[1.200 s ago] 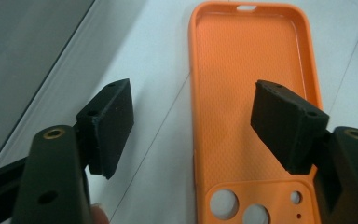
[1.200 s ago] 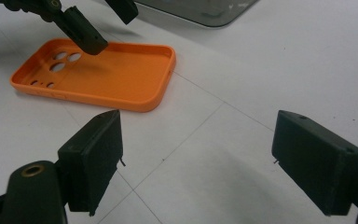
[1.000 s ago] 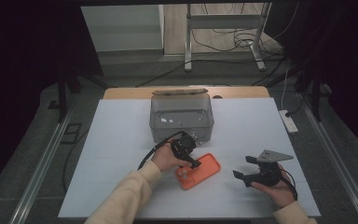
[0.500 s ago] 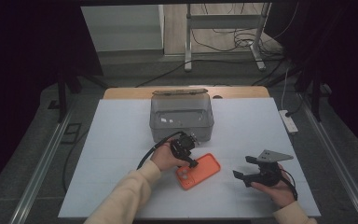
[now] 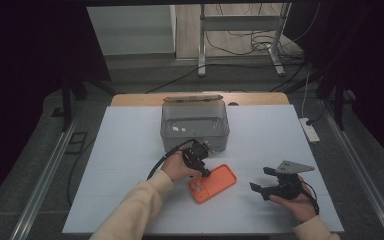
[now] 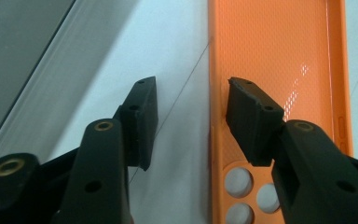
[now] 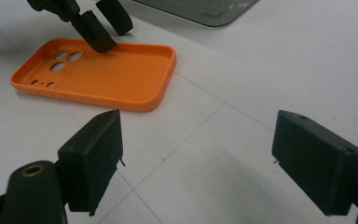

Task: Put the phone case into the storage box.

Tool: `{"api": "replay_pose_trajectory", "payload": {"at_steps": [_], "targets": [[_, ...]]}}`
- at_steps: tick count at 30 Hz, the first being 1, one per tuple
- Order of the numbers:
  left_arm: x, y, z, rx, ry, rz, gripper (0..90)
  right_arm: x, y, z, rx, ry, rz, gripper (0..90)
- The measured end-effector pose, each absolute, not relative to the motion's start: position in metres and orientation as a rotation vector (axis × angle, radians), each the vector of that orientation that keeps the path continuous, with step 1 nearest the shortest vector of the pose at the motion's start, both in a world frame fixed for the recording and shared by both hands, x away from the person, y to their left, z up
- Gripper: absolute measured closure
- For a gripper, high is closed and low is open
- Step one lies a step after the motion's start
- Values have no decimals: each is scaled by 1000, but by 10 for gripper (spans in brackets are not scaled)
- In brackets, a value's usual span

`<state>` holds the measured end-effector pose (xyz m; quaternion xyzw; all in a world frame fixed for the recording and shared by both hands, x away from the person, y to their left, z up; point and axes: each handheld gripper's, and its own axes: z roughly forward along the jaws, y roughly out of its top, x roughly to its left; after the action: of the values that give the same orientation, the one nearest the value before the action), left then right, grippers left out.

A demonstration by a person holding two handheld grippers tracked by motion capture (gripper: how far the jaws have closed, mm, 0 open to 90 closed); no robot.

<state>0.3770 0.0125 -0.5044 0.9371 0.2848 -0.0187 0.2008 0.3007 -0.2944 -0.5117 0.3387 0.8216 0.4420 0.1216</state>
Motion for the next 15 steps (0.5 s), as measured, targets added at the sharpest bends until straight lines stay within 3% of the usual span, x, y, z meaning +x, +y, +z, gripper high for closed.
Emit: {"api": "replay_pose_trajectory", "payload": {"at_steps": [15], "targets": [[381,1,-501,2686,775,-76,595,301,-295,-512,989,2398,1295,163]]}}
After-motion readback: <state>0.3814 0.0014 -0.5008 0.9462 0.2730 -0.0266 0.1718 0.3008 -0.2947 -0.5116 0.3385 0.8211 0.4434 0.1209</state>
